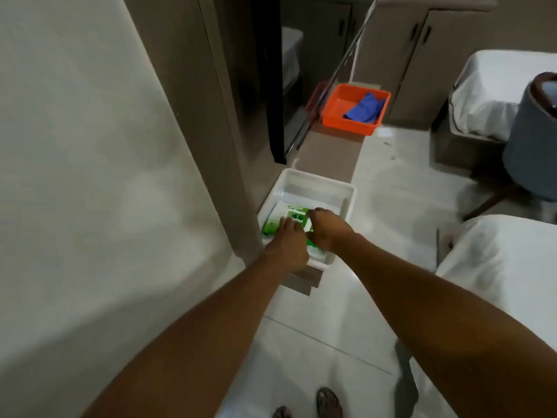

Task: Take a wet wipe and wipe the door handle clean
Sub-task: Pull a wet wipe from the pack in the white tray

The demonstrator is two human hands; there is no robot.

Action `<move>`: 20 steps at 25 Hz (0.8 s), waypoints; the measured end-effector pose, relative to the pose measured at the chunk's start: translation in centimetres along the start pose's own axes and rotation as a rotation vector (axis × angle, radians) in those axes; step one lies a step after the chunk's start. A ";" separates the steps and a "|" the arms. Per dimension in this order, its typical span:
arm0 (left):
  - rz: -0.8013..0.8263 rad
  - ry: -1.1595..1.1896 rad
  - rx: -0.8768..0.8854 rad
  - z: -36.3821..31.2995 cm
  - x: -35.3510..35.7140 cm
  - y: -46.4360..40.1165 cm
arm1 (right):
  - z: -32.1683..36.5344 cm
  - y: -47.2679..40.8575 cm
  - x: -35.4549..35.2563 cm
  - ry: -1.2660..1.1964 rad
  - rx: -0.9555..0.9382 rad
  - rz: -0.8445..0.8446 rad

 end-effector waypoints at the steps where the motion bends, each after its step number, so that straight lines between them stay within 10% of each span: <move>1: 0.032 -0.033 -0.027 0.0 0.1 -1.0 | -0.1 -1.4 0.5 -0.003 0.002 0.020; 20: 0.161 0.132 -0.279 3.4 3.5 -7.9 | -2.9 -9.4 4.9 0.172 -0.187 0.151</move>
Point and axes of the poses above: each hand's wrist, its own y-axis away from the middle knuckle, its own x-axis out of the palm, z = x × y, the point moved 1 cm from there along -y, towards the middle knuckle, and after that the axes turned 2 degrees about -x, right-handed, at the moved point
